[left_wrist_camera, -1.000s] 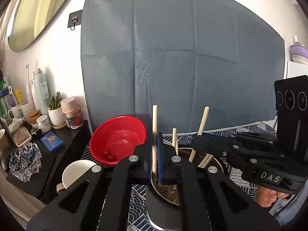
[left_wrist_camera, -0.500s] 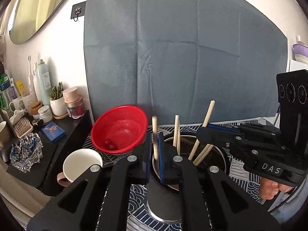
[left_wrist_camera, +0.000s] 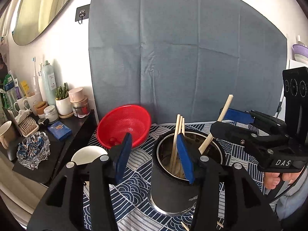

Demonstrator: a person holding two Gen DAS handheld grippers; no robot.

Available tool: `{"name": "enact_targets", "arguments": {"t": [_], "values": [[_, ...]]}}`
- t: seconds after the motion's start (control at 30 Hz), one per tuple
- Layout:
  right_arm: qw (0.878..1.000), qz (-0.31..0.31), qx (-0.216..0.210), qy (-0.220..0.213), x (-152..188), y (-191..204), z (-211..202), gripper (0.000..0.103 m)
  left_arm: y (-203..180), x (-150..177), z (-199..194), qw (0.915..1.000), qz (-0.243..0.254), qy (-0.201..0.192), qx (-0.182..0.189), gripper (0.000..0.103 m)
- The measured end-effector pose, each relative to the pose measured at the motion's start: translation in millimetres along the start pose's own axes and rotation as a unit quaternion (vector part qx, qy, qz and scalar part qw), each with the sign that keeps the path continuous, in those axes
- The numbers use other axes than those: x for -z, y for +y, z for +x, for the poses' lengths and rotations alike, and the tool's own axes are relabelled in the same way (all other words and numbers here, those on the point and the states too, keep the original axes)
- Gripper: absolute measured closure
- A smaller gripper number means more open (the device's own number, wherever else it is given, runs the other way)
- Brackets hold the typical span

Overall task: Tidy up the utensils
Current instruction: 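Lower the chopstick into the black holder and open the right tool, then move the right tool back to the chopsticks beside the holder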

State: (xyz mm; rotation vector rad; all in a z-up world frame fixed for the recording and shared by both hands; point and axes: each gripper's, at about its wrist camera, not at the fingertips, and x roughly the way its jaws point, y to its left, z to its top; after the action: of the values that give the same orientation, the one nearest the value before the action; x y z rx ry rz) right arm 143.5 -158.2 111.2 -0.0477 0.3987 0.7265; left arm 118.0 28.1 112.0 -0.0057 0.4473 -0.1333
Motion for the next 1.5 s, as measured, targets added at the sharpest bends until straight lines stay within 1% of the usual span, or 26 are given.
{"name": "enact_targets", "arguments": {"t": [0.07,0.13,0.2,0.27,0.33,0.4,0.47,0.57,0.67,0.77,0.9,1.03,1.17,1.27,1.37,1.5], "values": [[0.999,-0.014,0.035,0.015,1,4,5,0.039,-1,1,-3,1.0,0.002,0.001,0.0,0.054],[0.998,-0.028,0.05,0.024,3,6,8,0.039,-1,0,-6,1.0,0.004,0.001,-0.004,0.054],[0.998,-0.034,0.048,0.034,6,7,9,0.039,-1,-4,-9,1.0,0.005,-0.002,-0.003,0.054],[0.998,-0.04,0.041,0.041,8,10,10,0.038,-3,-11,-13,0.9999,0.004,-0.005,0.011,0.053],[0.997,-0.049,0.031,0.049,9,15,11,0.034,-7,-16,-17,0.9996,0.005,-0.01,0.027,0.051],[0.996,-0.058,0.036,0.052,10,20,13,0.034,-14,-18,-20,0.9991,0.01,-0.014,0.039,0.05],[0.996,-0.061,0.033,0.053,10,23,13,0.034,-20,-16,-19,0.9986,0.017,-0.008,0.05,0.05],[0.996,-0.07,0.031,0.052,11,27,12,0.032,-28,-12,-15,0.9982,0.027,-0.002,0.053,0.05],[0.996,-0.074,0.029,0.049,12,29,9,0.032,-30,-11,-8,0.9986,0.029,0.006,0.044,0.05],[0.996,-0.072,0.025,0.051,14,28,5,0.032,-25,-11,-5,0.9987,0.021,0.012,0.045,0.05],[0.996,-0.072,0.027,0.047,16,27,-3,0.032,-18,-10,-1,0.9994,0.01,0.014,0.029,0.05],[0.996,-0.063,0.036,0.053,20,22,-12,0.032,-15,-7,-5,0.9991,0.001,0.016,0.039,0.05],[0.995,-0.043,0.036,0.077,27,13,-28,0.032,-15,-5,-17,0.9991,0.004,0.009,0.042,0.05],[0.994,-0.033,0.052,0.09,33,7,-36,0.028,-17,-3,-23,0.9991,0.007,0.01,0.04,0.05],[0.992,-0.024,0.064,0.102,45,3,-42,0.027,-20,5,-27,0.999,0.009,0.018,0.04,0.05],[0.989,-0.009,0.071,0.131,63,2,-39,0.027,-22,23,-31,0.9984,0.012,0.042,0.037,0.049]]}}
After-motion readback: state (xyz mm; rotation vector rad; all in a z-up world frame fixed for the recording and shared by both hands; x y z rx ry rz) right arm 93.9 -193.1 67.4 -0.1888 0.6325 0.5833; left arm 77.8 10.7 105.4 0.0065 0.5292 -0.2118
